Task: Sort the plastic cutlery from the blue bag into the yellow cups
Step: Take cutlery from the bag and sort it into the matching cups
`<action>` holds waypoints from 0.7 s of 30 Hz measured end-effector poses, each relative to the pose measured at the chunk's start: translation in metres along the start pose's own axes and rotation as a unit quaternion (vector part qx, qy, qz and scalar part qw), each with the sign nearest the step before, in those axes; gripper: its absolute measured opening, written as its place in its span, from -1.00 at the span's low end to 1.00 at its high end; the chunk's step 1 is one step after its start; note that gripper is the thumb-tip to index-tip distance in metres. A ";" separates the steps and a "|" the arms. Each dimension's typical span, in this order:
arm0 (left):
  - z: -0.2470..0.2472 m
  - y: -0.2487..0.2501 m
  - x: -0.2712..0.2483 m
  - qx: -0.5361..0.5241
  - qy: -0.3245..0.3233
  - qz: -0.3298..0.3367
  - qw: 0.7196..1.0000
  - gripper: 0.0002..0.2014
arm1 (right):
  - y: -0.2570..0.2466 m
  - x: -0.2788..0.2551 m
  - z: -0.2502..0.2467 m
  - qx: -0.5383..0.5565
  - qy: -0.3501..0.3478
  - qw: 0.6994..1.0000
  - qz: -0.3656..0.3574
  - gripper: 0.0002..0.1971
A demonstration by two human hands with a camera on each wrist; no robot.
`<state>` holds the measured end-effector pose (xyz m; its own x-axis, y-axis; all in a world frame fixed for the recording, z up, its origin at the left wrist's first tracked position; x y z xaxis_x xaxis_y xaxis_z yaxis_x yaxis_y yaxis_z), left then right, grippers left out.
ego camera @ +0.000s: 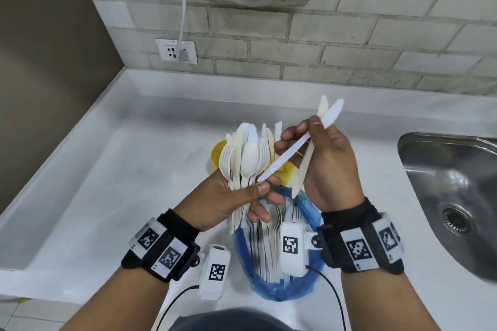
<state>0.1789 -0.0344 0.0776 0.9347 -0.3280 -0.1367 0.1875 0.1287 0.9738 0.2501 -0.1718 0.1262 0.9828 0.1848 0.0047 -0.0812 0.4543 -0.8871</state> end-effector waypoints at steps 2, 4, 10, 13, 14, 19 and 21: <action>0.000 0.000 0.001 0.010 -0.005 0.002 1.000 -0.73 | -0.011 0.006 -0.005 0.019 0.009 0.999 -0.028 -0.71; -0.002 0.000 0.003 0.025 -0.005 0.003 1.000 -0.74 | -0.022 0.011 -0.009 -0.020 0.023 0.997 -0.066 -0.74; -0.001 0.000 0.008 0.045 0.010 0.000 0.999 -0.72 | -0.041 0.000 0.021 -0.340 -0.056 0.929 -0.134 -0.95; -0.001 -0.002 0.012 0.050 0.013 -0.001 0.999 -0.68 | -0.032 -0.004 0.030 -0.382 -0.086 0.914 -0.109 -0.96; 0.000 -0.003 0.012 0.050 0.013 -0.002 0.999 -0.67 | -0.030 -0.004 0.029 -0.390 -0.084 0.911 -0.106 -0.93; -0.003 -0.007 0.013 0.059 0.016 -0.007 0.998 -0.74 | -0.031 -0.003 0.025 -0.399 -0.068 0.907 -0.116 -0.88; -0.005 -0.007 0.013 0.069 0.016 -0.008 0.997 -0.79 | -0.036 -0.002 0.023 -0.382 -0.049 0.913 -0.135 -0.89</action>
<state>0.1910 -0.0347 0.0680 0.9415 -0.2983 -0.1567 0.1617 -0.0079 0.9868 0.2473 -0.1687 0.1687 0.9276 0.2494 0.2781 0.3371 -0.2383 -0.9108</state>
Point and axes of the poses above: each hand's wrist, its own x-axis towards the middle knuckle, its own z-axis out of the palm, y = z × x, the point moved 8 cm from there along x, towards the middle knuckle, and after that the axes turned 2 degrees about -y, right-handed, at the moved point
